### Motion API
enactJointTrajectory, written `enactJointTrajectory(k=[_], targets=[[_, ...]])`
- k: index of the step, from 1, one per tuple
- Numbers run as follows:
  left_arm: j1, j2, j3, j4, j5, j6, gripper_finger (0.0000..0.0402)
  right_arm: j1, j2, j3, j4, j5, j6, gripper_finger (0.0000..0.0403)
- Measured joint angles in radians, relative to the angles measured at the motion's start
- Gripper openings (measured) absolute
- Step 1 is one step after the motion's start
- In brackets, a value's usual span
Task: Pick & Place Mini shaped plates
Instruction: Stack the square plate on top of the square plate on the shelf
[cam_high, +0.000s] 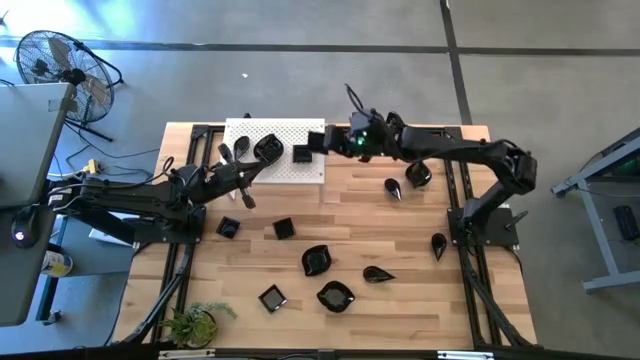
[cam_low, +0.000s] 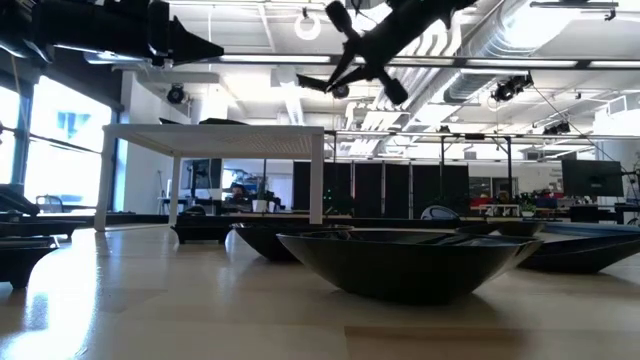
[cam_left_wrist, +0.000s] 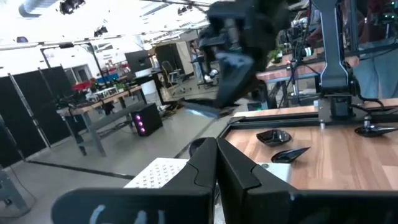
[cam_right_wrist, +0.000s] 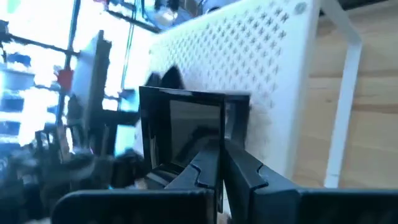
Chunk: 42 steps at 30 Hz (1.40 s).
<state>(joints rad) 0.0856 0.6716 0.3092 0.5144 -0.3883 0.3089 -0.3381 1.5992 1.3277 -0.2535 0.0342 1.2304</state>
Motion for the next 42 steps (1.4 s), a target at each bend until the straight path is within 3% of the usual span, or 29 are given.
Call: enactJointTrajectory(k=[7,11,25,34,42], targets=[[0.000,0.000,0.000,0.000,-0.007,0.001,0.0001,-0.037,0.071,0.001,0.013,-0.098,0.095,0.0007],[0.000,0.000,0.000,0.003,-0.007,0.009,0.0001,-0.032,0.102,0.047,-0.014,-0.098,0.095,0.0007],[0.000,0.000,0.000,0.007,-0.007,0.026,0.0001,-0.006,0.277,0.327,-0.219,-0.090,-0.073,0.0007],[0.000,0.000,0.000,0.004,-0.006,0.026,0.0001,-0.009,0.282,0.332,-0.256,-0.070,-0.079,0.0011],[0.000,0.000,0.000,0.004,-0.006,0.024,0.0001,-0.009,0.282,0.332,-0.250,-0.068,-0.087,0.0057]])
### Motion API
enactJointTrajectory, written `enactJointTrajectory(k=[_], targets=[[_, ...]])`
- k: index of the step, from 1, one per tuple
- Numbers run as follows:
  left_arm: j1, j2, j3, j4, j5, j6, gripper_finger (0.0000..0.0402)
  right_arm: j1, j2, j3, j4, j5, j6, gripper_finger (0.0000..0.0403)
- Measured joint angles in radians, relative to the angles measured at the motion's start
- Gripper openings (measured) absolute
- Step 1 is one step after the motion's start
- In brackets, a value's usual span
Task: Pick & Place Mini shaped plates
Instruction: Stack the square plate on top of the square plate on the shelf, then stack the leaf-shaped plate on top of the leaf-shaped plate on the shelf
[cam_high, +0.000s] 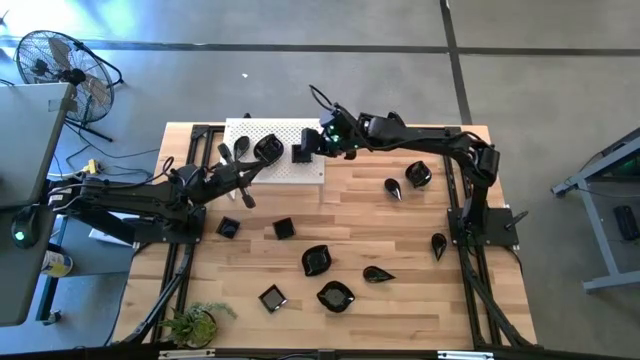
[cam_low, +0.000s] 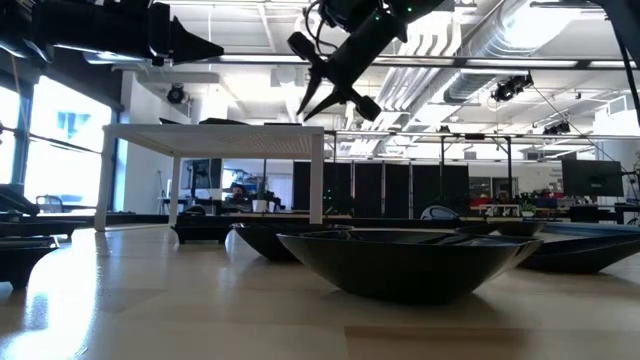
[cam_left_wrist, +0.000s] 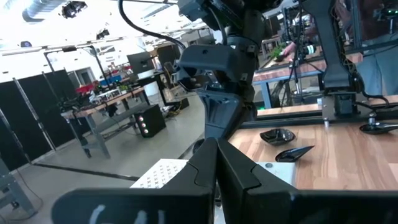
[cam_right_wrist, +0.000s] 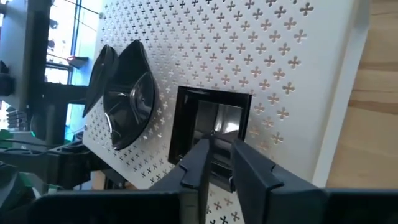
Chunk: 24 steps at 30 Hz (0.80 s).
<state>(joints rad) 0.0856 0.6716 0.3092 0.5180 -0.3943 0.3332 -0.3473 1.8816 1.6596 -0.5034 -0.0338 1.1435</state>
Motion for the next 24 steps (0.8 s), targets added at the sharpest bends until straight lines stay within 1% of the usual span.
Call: enactJointTrajectory(k=[3,8,10,12,13,16,18,20,24], targets=[[0.000,0.000,0.000,0.000,0.000,0.000,0.0001,0.000,0.000,0.000,0.001,-0.001,-0.011,0.0072],[0.000,0.000,0.000,-0.003,0.001,0.000,0.0001,0.000,-0.002,0.000,0.029,-0.039,-0.109,0.0082],[0.000,0.000,0.000,-0.004,0.001,0.000,0.0001,-0.001,-0.006,0.000,0.029,-0.076,-0.187,0.0081],[0.000,0.000,0.000,-0.005,0.001,0.000,0.0001,0.004,-0.020,0.000,0.017,-0.097,-0.323,0.0072],[0.000,0.000,0.000,-0.008,0.001,-0.001,0.0001,0.015,-0.028,0.000,0.009,-0.077,-0.398,0.0063],[-0.001,0.000,0.000,-0.028,0.013,-0.002,0.0001,0.065,-0.072,-0.015,0.015,0.051,-0.612,0.0021],[-0.001,0.000,-0.001,-0.035,0.014,-0.007,0.0001,0.096,-0.110,-0.056,0.066,0.081,-0.715,0.0007],[-0.001,0.000,-0.001,-0.045,0.016,-0.020,0.0001,0.121,-0.158,-0.132,0.169,0.070,-0.780,0.0011],[-0.001,0.000,-0.001,-0.057,0.024,-0.036,0.0001,0.166,-0.265,-0.355,0.426,0.054,-0.867,0.0003]])
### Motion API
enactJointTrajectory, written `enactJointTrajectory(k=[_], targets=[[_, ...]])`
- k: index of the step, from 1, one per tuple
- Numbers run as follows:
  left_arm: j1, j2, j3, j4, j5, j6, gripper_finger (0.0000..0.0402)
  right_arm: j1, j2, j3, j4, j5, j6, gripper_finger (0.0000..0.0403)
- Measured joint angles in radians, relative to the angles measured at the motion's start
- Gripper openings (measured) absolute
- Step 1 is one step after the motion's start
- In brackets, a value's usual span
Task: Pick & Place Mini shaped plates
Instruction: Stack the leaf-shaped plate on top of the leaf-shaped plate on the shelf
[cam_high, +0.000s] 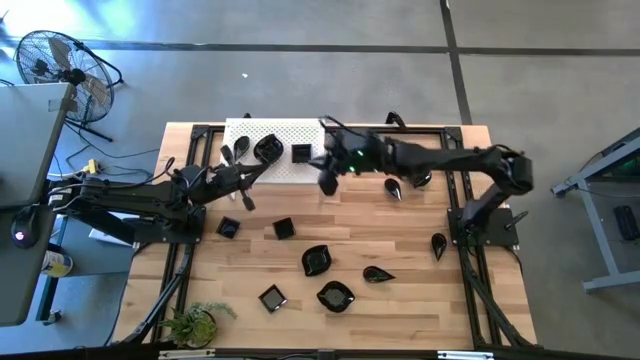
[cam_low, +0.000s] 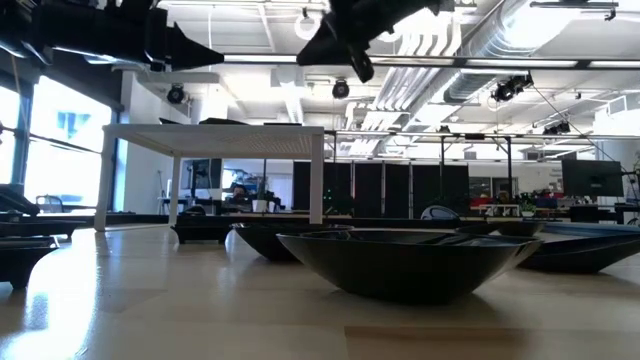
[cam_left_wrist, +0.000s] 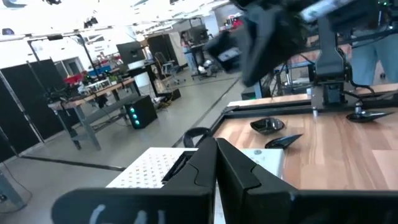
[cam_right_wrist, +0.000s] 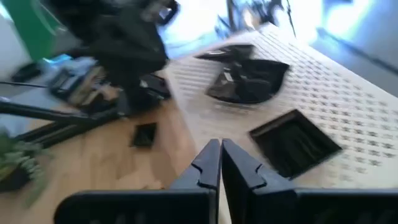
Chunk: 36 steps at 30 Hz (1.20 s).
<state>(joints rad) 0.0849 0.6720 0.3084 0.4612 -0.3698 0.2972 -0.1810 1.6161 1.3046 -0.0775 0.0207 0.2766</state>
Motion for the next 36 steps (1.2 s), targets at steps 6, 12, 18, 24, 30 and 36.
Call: enactJointTrajectory(k=[6,12,18,24,30,36], targets=[[0.000,0.000,0.000,-0.025,0.037,-0.043,0.0001,0.040,-0.110,-0.367,0.440,-0.002,-0.054,0.0002],[0.000,0.000,0.000,-0.048,0.072,-0.117,0.0001,0.057,-0.173,-0.635,0.784,-0.002,-0.102,0.0004],[0.000,0.000,0.000,-0.118,0.084,-0.148,0.0001,0.057,-0.223,-0.786,0.952,0.007,-0.106,0.0004],[0.000,0.000,0.000,-0.171,0.095,-0.247,0.0001,0.057,-0.253,-0.855,0.981,0.024,-0.197,0.0001],[-0.001,0.000,0.018,-0.271,0.172,-0.261,0.0001,0.056,-0.252,-0.876,1.043,0.038,-0.307,0.0001],[-0.003,0.001,0.128,-0.576,0.193,-0.349,0.0001,0.057,-0.251,-0.877,1.079,-0.012,-0.387,0.0001]])
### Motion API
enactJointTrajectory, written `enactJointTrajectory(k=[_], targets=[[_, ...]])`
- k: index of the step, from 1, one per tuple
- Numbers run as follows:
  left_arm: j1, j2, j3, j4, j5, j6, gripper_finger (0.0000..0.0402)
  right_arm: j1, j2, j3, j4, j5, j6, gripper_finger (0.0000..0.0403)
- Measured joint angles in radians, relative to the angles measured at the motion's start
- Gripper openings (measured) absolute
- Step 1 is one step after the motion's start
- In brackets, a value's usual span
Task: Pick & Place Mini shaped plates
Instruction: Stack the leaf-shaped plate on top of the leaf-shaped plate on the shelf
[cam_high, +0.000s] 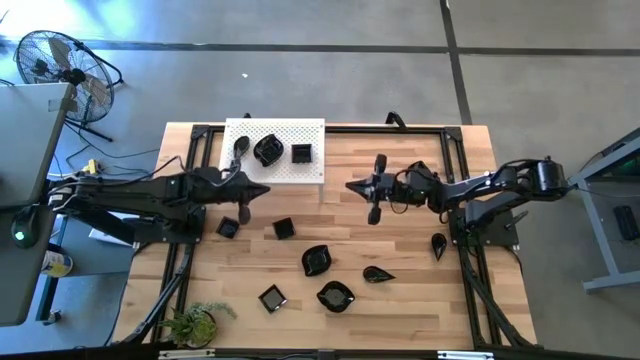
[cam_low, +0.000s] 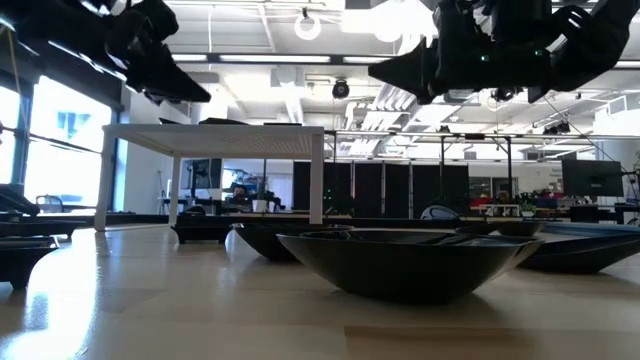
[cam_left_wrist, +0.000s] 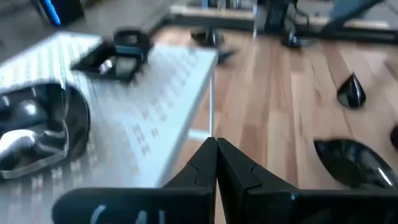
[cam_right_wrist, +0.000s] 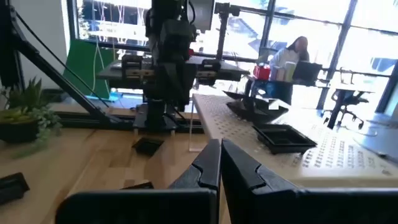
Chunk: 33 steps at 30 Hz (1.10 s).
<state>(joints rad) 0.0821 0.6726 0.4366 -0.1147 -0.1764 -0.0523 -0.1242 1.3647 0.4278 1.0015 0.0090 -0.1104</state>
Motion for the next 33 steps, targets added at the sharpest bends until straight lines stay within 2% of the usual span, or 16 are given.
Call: enactJointTrajectory(k=[5,14,18,24,28,33], targets=[[-0.064,0.047,0.062,-0.156,0.014,-0.043,0.0001,0.000,0.000,0.000,0.006,0.000,-0.061,0.0001],[-0.213,0.209,0.160,-0.333,-0.065,-0.164,0.0005,0.000,0.000,0.000,0.002,0.000,-0.082,0.0001],[-0.247,0.278,0.194,-0.396,-0.101,-0.238,0.0029,0.000,0.000,0.000,0.002,0.009,-0.082,0.0004],[-0.274,0.383,0.227,-0.434,-0.103,-0.270,0.0079,0.000,0.000,0.000,0.001,0.012,-0.077,0.0001],[-0.275,0.438,0.242,-0.428,-0.050,-0.275,0.0102,0.000,0.000,0.000,-0.004,0.012,-0.076,0.0003],[-0.274,0.488,0.242,-0.427,-0.025,-0.274,0.0111,0.000,0.000,0.000,-0.010,0.013,-0.072,0.0003]])
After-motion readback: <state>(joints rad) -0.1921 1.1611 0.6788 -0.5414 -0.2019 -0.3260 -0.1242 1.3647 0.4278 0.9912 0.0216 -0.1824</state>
